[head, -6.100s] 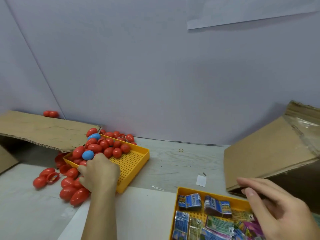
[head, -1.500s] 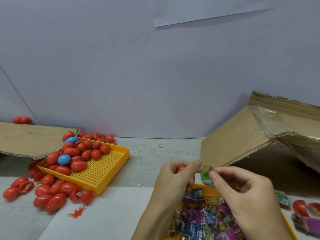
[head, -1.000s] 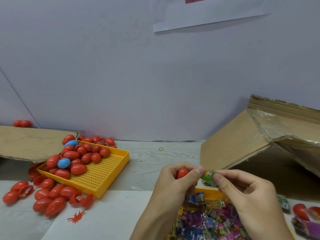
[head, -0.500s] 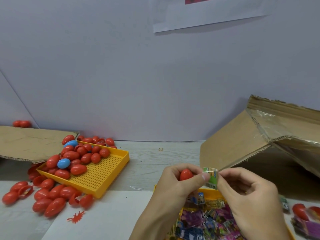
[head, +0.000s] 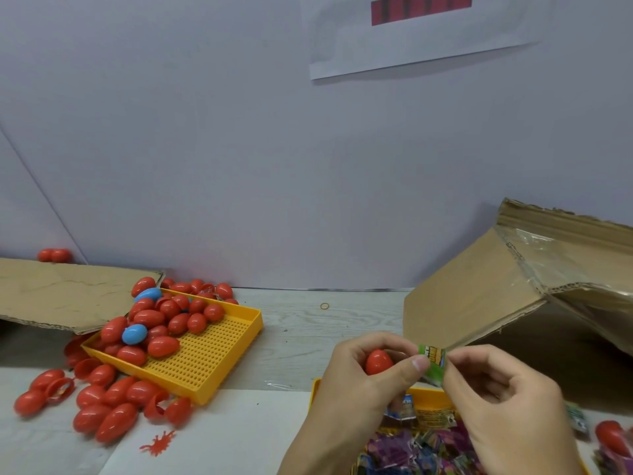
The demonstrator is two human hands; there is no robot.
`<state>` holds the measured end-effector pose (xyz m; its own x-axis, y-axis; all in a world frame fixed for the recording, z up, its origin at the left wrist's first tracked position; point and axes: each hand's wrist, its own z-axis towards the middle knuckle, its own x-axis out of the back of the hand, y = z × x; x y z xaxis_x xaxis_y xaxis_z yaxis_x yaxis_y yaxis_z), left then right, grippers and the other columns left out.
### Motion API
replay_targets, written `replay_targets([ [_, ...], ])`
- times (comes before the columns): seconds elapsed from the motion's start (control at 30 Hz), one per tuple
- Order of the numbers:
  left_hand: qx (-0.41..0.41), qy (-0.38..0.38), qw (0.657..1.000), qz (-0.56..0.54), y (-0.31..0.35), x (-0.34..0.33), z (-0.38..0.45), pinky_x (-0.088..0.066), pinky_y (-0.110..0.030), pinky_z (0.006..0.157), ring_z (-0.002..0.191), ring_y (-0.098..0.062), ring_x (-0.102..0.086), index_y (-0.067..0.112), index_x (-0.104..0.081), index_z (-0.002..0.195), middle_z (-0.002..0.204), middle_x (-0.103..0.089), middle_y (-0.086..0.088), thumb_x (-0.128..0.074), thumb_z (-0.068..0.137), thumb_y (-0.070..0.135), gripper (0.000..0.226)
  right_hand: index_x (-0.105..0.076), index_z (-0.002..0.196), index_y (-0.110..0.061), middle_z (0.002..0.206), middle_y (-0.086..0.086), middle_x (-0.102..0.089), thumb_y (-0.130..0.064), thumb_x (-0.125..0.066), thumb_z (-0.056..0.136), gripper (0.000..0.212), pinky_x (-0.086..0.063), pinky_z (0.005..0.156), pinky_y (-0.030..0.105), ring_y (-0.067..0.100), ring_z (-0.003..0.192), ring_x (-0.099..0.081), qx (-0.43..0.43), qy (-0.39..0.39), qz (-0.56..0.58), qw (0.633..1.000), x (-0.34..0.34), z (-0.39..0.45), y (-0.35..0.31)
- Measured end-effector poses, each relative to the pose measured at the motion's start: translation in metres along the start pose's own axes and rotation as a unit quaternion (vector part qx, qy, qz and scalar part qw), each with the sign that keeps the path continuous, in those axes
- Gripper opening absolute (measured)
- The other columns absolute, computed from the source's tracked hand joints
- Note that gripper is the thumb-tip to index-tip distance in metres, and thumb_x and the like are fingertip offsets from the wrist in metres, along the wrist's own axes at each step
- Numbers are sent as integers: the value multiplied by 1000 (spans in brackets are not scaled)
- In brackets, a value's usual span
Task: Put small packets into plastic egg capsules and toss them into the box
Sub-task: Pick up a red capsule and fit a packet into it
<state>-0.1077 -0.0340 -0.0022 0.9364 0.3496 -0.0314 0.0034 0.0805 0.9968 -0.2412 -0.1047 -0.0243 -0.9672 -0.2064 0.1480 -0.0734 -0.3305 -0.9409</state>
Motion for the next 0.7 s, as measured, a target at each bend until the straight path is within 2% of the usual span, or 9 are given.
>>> replay_targets([
  [0.13, -4, -3, 1000, 5, 1, 0, -1, -47, -21, 54, 52, -10, -51, 18, -77, 82, 72, -66, 2, -80, 78, 22, 6, -70, 61, -24, 62, -1, -70, 0, -82, 67, 28, -51, 52, 14, 10, 60, -65, -12, 3, 22, 1000, -1, 3, 4],
  [0.23, -5, 3, 1000, 11, 3, -1, -1, -47, -21, 54, 53, -10, -51, 18, -77, 83, 71, -66, 3, -77, 83, 15, 4, -70, 65, -26, 65, 0, -71, 3, -81, 67, 30, -52, 53, 14, 11, 62, -66, -10, -11, 39, 999, -1, 3, 4],
  [0.3, -2, 14, 1000, 12, 3, 1, -1, -46, -21, 54, 52, -10, -50, 21, -77, 83, 69, -65, 4, -75, 85, 13, 8, -71, 73, -28, 74, -2, -72, 11, -78, 67, 40, -53, 54, 16, 10, 66, -67, 2, -38, 61, 997, -1, 2, 3],
  [0.4, 4, 17, 999, 39, 4, 3, -1, -44, -19, 54, 52, -7, -50, 21, -76, 83, 66, -62, 7, -72, 87, 14, 9, -69, 100, -32, 95, -9, -72, 17, -73, 69, 58, -54, 59, 18, 5, 85, -68, 27, -109, 63, 992, -1, 0, 0],
  [0.47, 7, 0, 999, 51, 4, 4, -1, -43, -19, 54, 52, -6, -50, 20, -75, 82, 64, -59, 8, -69, 88, 13, 11, -68, 105, -36, 101, -9, -72, 18, -70, 71, 64, -54, 62, 19, 4, 93, -67, 36, -137, 64, 988, -1, -1, -2],
  [0.6, 18, -26, 998, 61, 6, 2, -2, -41, -20, 53, 50, -6, -47, 19, -73, 80, 56, -55, 9, -67, 83, 21, 7, -68, 101, -46, 93, -2, -72, 20, -66, 72, 72, -54, 61, 18, 10, 83, -69, 25, -137, 69, 988, -2, -2, -2],
  [0.7, 28, -21, 998, 49, 5, 1, -2, -41, -21, 52, 49, -9, -45, 18, -70, 88, 58, -51, 8, -67, 77, 30, 17, -70, 95, -40, 85, 0, -71, 19, -67, 72, 63, -55, 62, 17, 14, 77, -70, 5, -117, 81, 990, -2, 0, 0],
])
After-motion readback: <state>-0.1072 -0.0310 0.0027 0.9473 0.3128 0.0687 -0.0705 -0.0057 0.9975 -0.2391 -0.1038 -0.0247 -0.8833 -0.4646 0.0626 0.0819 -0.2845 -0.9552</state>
